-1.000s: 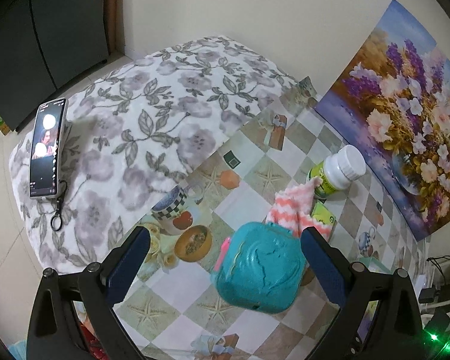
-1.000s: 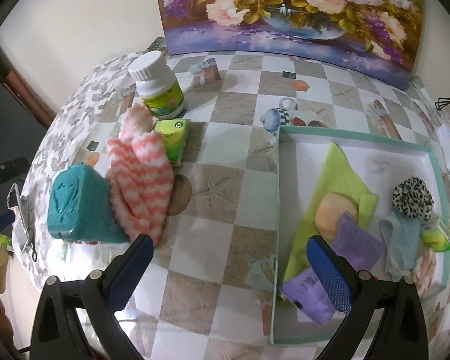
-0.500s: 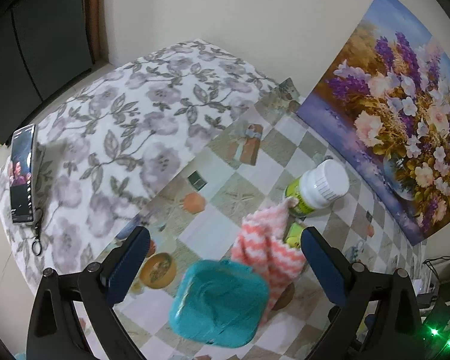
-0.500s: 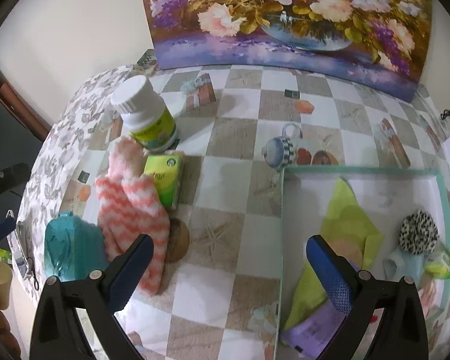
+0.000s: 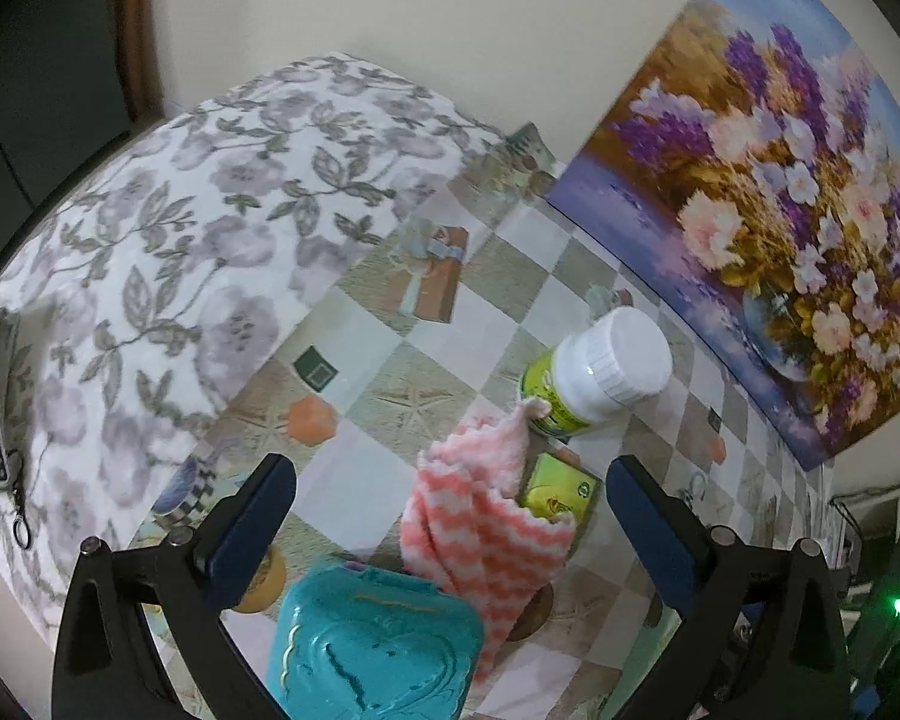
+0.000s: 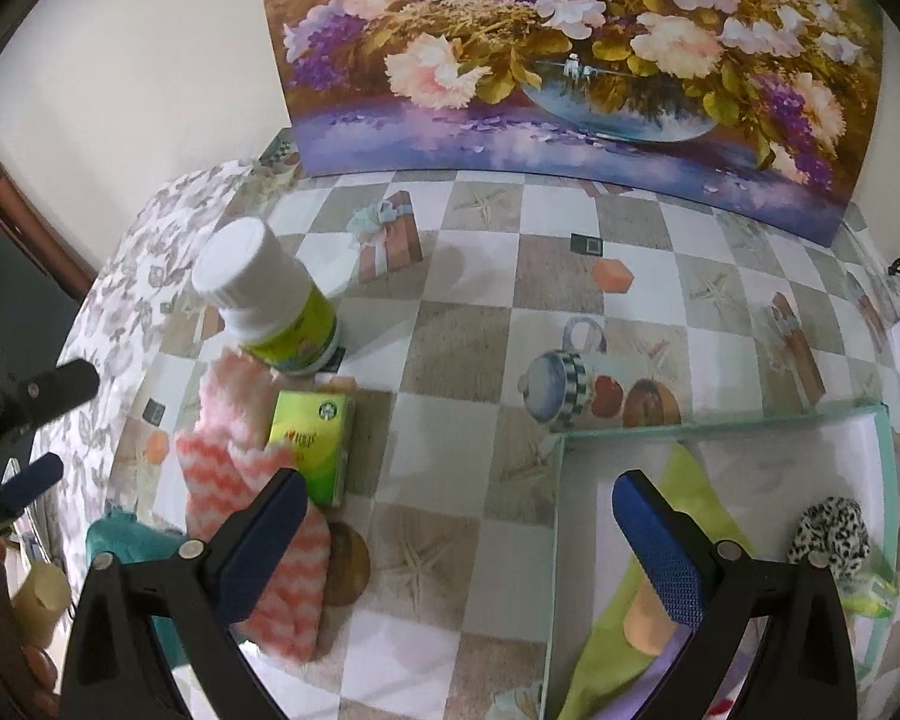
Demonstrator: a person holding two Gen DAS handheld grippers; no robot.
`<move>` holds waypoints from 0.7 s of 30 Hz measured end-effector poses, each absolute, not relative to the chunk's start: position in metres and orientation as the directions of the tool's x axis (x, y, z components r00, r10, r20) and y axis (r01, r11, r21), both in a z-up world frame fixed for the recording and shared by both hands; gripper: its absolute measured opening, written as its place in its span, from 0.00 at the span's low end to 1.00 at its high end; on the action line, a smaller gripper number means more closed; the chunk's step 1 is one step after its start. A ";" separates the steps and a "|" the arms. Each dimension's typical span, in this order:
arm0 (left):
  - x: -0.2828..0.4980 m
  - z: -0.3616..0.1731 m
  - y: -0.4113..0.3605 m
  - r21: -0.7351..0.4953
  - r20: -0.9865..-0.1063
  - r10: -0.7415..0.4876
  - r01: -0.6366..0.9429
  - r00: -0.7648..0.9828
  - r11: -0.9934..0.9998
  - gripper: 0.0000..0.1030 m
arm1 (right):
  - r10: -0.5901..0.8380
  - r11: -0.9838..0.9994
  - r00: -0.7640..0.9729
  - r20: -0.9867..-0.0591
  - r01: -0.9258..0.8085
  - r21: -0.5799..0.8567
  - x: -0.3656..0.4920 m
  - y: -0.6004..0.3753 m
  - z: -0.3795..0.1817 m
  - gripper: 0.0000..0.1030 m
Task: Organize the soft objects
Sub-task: 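Close the left gripper on the pink-and-white zigzag cloth beside the pill bottle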
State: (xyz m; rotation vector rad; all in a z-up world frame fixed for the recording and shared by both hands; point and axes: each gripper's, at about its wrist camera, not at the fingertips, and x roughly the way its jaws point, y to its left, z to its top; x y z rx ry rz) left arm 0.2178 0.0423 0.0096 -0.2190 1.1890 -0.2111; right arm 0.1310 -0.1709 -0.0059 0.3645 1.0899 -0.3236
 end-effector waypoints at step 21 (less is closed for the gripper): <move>0.218 -0.019 0.012 -0.186 -0.950 -0.208 0.113 0.233 0.976 0.99 | -0.013 0.907 0.402 -0.916 0.391 0.158 0.140 -0.176 -0.023 1.00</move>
